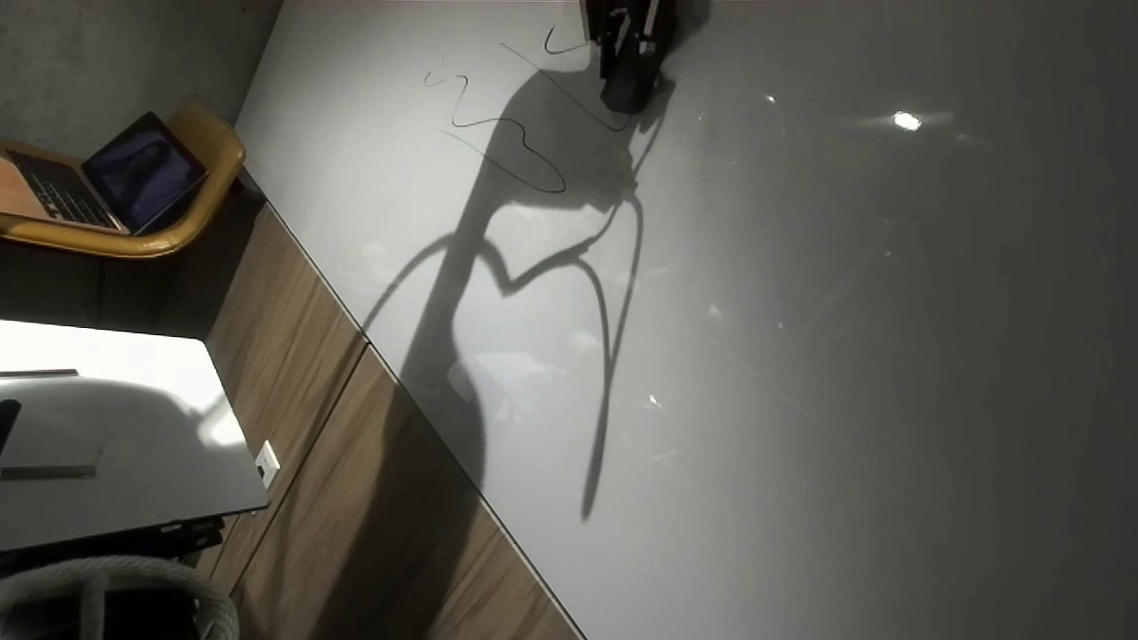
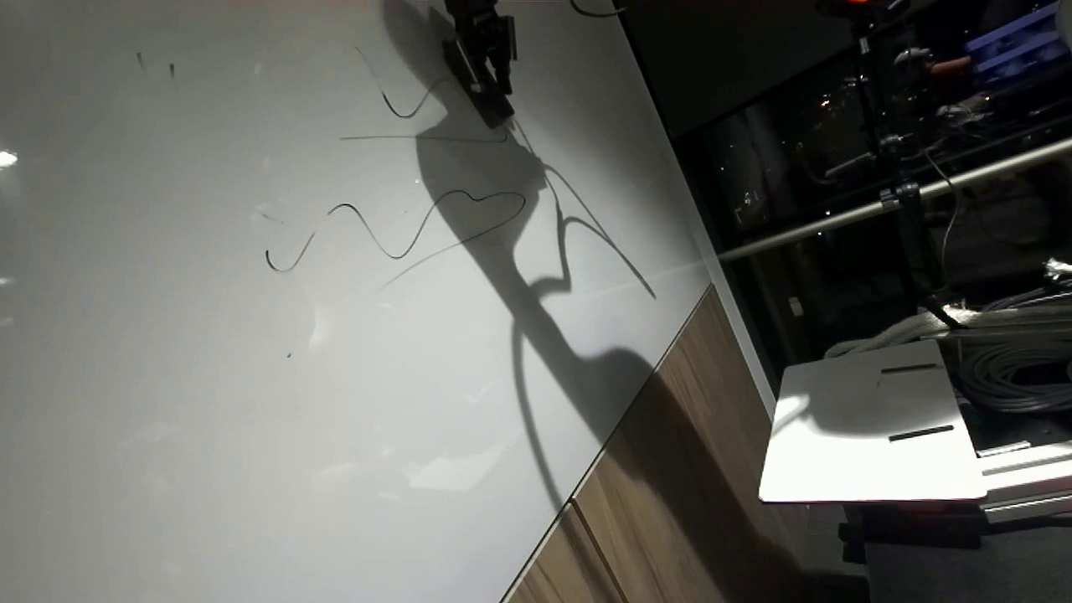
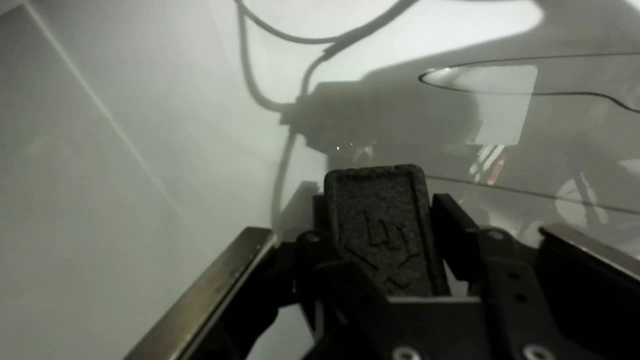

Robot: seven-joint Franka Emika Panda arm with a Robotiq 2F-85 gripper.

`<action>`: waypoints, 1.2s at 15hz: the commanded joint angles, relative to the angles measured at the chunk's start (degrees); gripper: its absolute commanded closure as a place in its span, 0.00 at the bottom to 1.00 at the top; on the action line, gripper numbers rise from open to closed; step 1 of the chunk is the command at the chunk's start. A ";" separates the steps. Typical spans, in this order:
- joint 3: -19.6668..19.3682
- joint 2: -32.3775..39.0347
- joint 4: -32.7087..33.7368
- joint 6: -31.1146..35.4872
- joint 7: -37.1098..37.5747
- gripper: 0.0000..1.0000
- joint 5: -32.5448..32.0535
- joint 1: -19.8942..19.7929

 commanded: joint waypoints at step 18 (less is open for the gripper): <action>6.56 1.49 2.26 4.87 2.23 0.72 -1.85 7.17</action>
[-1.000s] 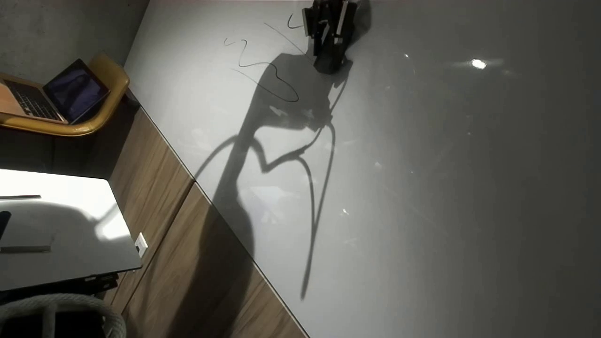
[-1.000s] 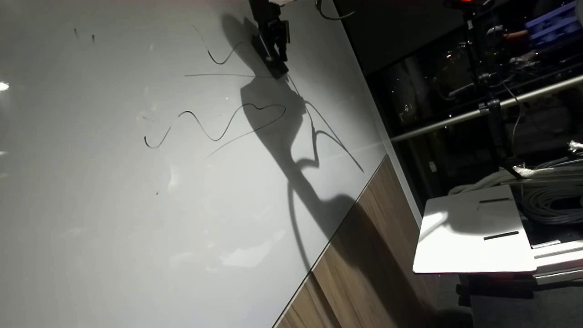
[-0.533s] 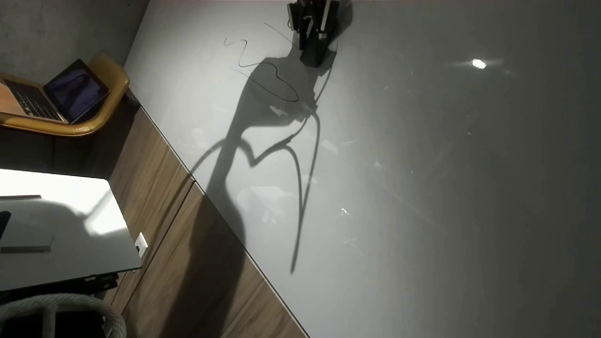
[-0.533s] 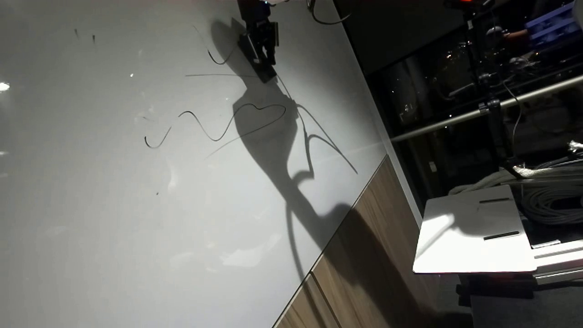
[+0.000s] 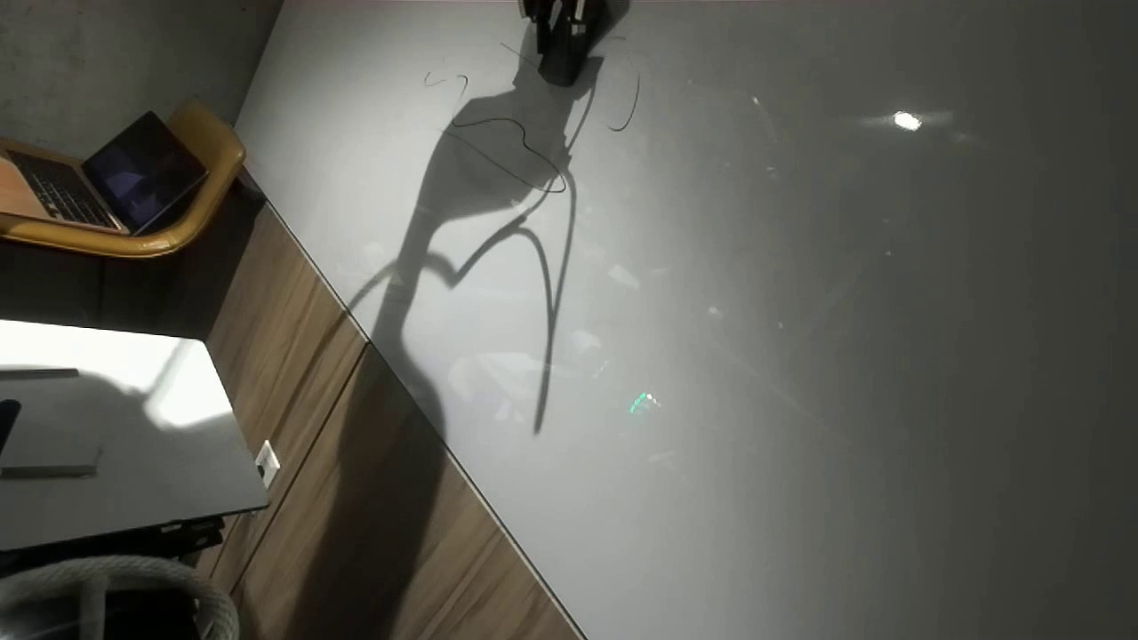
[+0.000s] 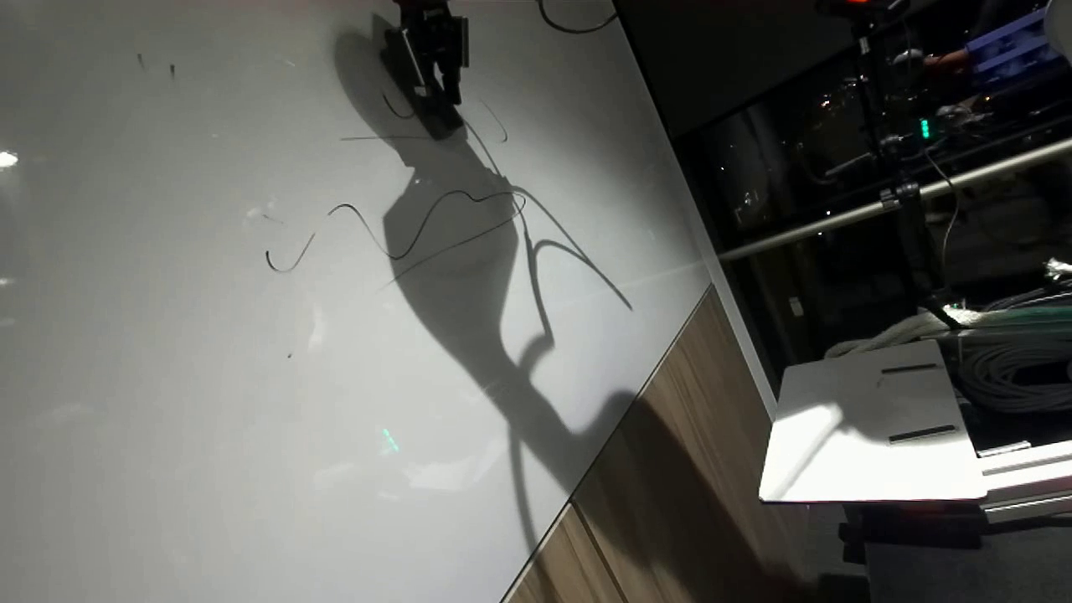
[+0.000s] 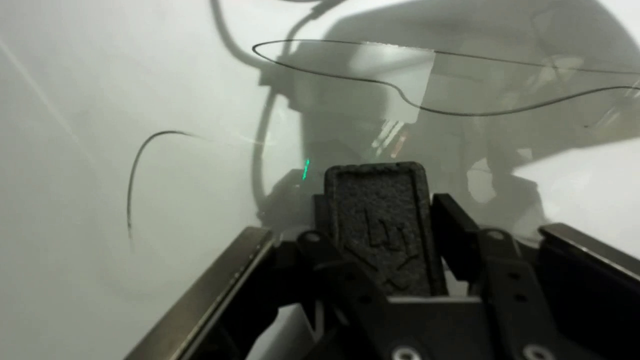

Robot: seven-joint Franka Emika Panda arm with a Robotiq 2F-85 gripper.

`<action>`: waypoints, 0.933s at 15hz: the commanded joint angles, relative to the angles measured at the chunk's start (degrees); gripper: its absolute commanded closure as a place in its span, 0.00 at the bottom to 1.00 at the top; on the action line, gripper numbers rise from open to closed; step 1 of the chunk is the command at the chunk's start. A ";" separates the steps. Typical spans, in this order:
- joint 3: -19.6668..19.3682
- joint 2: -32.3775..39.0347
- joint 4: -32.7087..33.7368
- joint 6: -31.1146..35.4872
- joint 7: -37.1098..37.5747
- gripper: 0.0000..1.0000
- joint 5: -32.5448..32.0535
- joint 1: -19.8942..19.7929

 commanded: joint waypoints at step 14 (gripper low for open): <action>3.28 10.16 17.02 -8.97 0.39 0.72 -7.79 7.30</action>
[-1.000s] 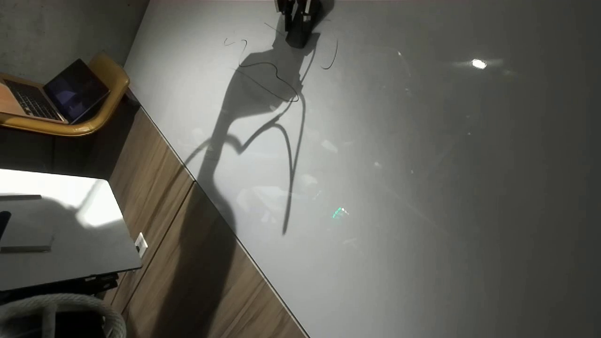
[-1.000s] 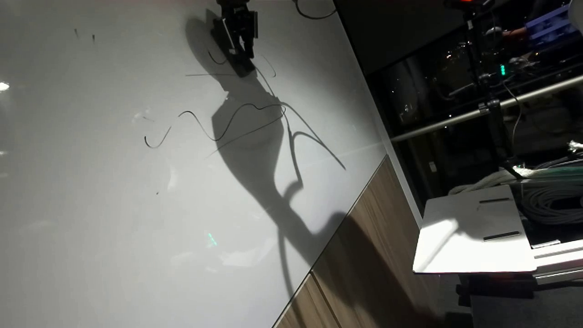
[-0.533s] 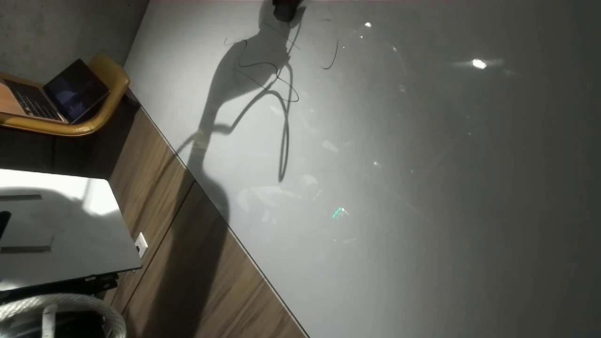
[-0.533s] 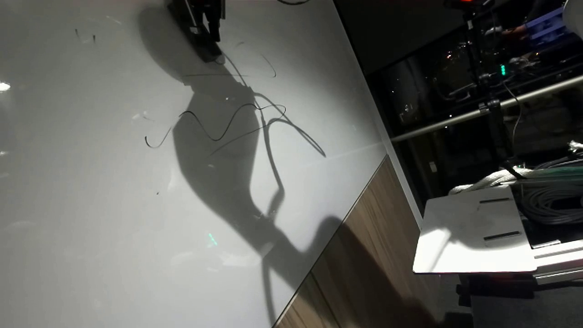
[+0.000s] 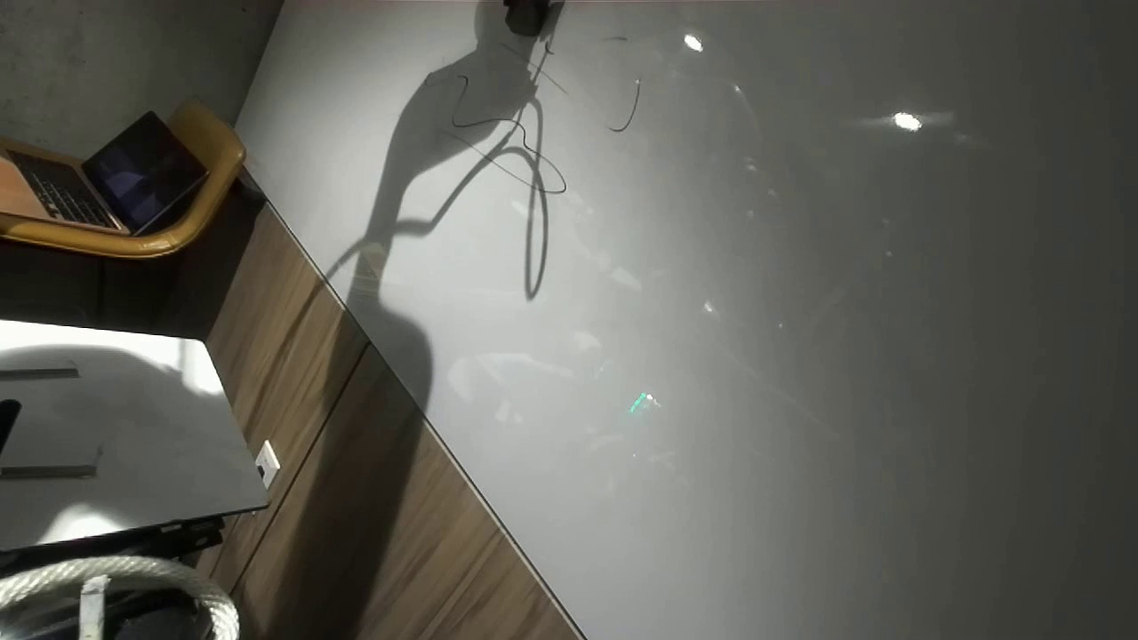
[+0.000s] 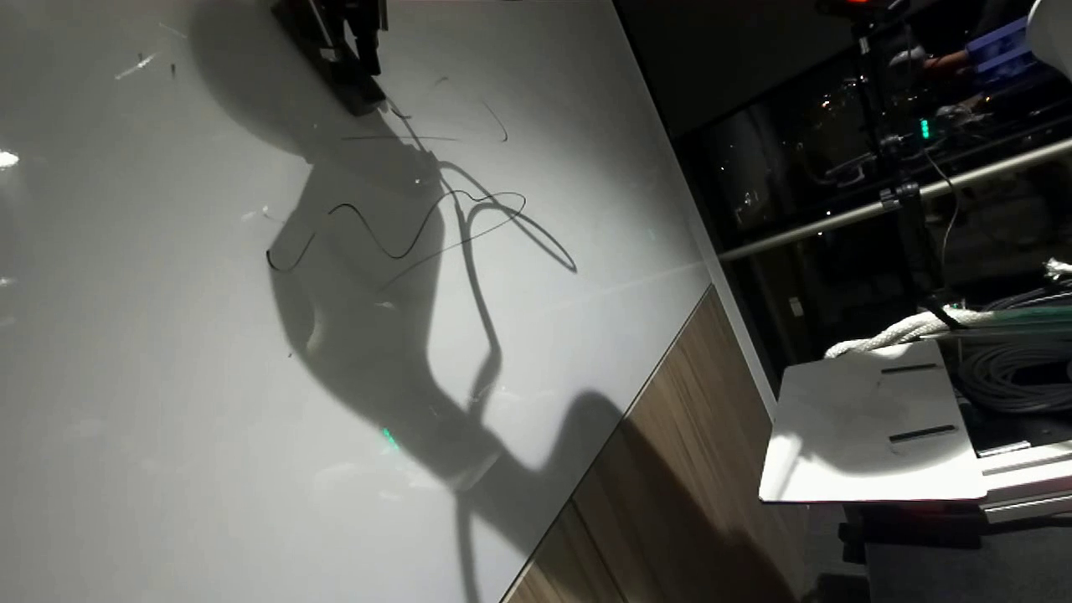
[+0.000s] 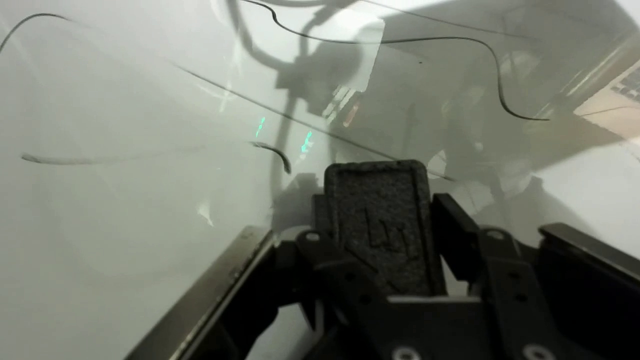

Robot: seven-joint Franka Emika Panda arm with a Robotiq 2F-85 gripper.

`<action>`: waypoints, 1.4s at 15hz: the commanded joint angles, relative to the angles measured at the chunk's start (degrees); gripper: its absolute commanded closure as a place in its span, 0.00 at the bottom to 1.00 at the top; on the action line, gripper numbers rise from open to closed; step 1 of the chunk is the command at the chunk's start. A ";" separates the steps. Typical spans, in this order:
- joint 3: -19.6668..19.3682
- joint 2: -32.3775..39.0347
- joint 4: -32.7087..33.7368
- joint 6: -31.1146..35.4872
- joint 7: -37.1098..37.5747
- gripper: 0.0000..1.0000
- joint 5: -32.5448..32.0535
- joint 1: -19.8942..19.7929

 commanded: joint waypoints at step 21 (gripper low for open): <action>-13.92 -10.05 -26.52 13.80 -6.19 0.72 8.92 -16.13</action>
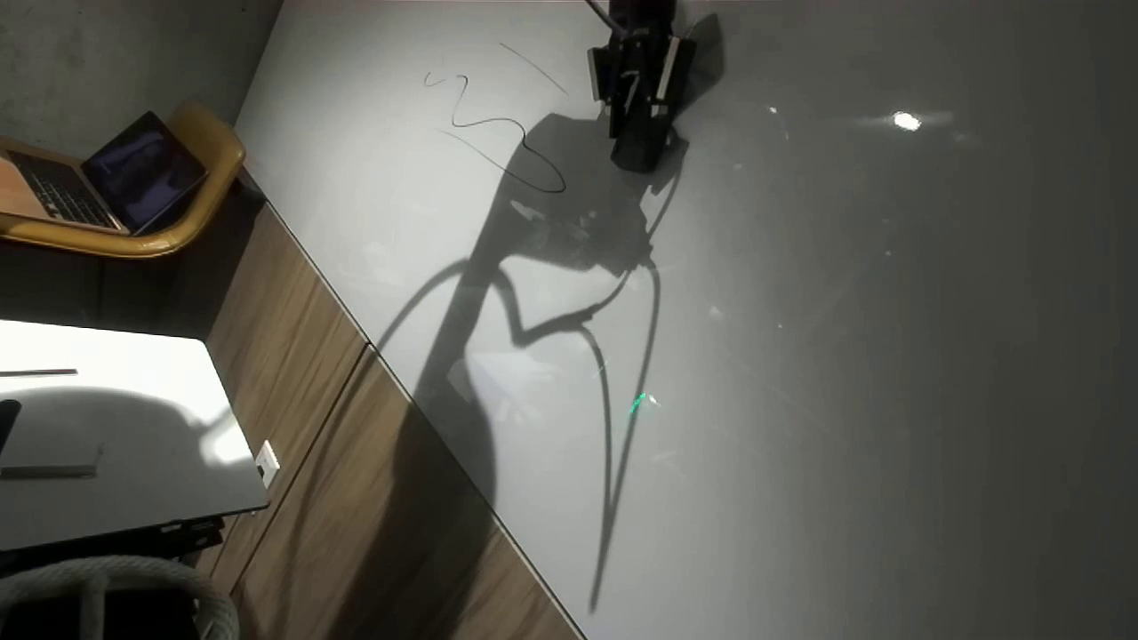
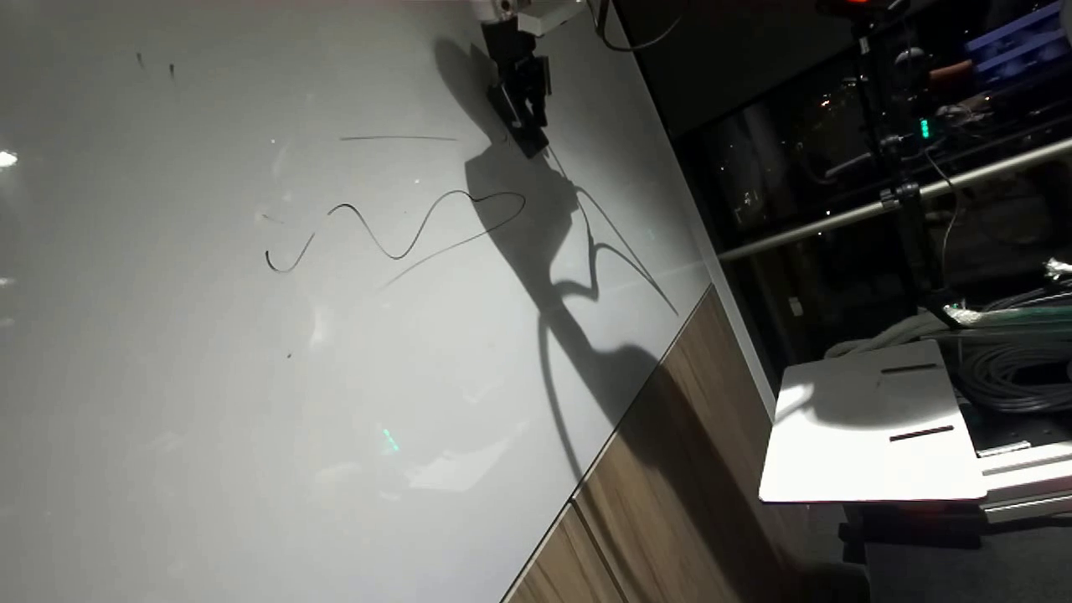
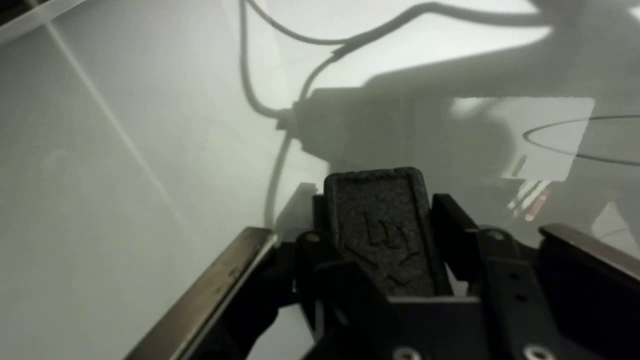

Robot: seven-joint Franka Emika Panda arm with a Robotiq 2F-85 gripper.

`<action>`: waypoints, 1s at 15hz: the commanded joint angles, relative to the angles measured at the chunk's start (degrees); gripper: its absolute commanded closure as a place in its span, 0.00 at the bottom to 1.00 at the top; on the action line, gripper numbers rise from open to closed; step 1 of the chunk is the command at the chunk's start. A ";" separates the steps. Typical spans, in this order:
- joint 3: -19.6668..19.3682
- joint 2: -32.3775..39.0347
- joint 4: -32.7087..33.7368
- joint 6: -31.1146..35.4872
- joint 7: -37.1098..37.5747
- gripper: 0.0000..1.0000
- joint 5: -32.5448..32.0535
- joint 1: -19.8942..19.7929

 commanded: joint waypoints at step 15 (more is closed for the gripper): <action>1.50 1.00 0.23 1.85 -0.13 0.72 0.36 1.17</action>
